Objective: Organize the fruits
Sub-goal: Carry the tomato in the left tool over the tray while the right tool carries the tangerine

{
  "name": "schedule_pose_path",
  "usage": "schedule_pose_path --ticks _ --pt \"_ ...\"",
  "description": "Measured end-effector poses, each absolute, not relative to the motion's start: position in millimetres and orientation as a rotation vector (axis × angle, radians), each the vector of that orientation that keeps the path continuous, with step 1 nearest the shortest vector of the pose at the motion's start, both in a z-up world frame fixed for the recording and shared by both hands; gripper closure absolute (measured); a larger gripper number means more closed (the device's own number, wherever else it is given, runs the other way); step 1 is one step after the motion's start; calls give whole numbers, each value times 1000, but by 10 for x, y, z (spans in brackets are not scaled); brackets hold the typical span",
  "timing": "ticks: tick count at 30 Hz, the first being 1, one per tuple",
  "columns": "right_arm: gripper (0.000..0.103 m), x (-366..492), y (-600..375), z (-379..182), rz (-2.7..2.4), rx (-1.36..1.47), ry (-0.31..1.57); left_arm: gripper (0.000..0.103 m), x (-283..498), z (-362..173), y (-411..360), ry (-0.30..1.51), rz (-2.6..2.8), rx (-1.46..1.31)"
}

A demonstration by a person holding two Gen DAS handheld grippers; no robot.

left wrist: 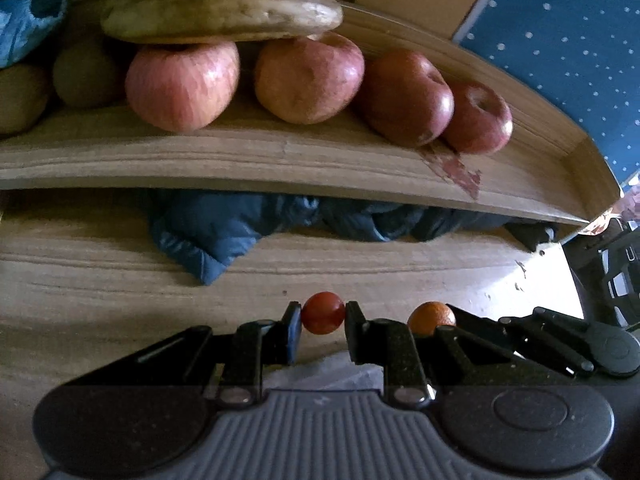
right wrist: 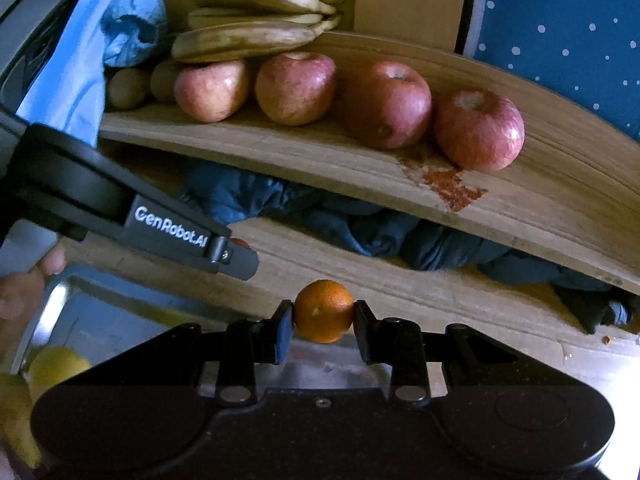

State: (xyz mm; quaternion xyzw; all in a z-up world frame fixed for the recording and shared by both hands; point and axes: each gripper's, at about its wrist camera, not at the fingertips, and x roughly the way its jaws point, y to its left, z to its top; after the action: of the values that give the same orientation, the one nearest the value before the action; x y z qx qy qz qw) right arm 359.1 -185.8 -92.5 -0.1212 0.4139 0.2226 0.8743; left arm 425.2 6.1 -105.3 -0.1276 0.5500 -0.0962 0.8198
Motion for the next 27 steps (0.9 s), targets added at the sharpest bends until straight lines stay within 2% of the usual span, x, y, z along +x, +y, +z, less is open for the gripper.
schedule_pose_path --ticks 27 --pt "69 3133 -1813 -1032 505 -255 900 78 3744 -1078 26 1221 -218 -261"
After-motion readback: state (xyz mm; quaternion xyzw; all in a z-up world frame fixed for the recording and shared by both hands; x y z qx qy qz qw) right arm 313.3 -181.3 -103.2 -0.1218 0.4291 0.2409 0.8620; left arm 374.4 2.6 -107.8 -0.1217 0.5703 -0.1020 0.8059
